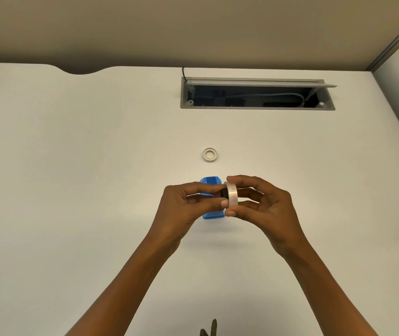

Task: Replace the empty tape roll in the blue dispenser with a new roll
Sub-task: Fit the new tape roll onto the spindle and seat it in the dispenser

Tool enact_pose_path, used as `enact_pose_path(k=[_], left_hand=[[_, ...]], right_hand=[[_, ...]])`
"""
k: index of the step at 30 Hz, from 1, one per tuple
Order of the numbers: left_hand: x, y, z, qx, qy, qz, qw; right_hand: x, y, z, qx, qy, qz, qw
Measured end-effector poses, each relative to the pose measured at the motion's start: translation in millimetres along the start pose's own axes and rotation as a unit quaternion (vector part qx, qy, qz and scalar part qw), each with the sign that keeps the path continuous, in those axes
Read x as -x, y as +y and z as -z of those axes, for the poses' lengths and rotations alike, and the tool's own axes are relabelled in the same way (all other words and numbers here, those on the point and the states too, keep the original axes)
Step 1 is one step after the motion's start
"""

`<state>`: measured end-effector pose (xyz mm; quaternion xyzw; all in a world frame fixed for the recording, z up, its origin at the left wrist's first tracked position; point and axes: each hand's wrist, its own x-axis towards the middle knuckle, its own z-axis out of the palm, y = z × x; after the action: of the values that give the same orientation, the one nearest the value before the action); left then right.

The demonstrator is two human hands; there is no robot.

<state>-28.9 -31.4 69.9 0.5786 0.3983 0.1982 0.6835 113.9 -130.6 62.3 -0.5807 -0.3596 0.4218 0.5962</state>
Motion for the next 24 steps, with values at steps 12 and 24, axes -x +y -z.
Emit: enact_pose_path(k=[12, 24], left_hand=[[10, -28, 8, 0.062, -0.015, 0.035, 0.997], [-15, -57, 0, -0.062, 0.108, 0.024, 0.992]], right_hand=[[-5, 23, -3, 0.061, -0.049, -0.069, 0.995], [-37, 44, 11, 0.305, -0.042, -0.009, 0.951]])
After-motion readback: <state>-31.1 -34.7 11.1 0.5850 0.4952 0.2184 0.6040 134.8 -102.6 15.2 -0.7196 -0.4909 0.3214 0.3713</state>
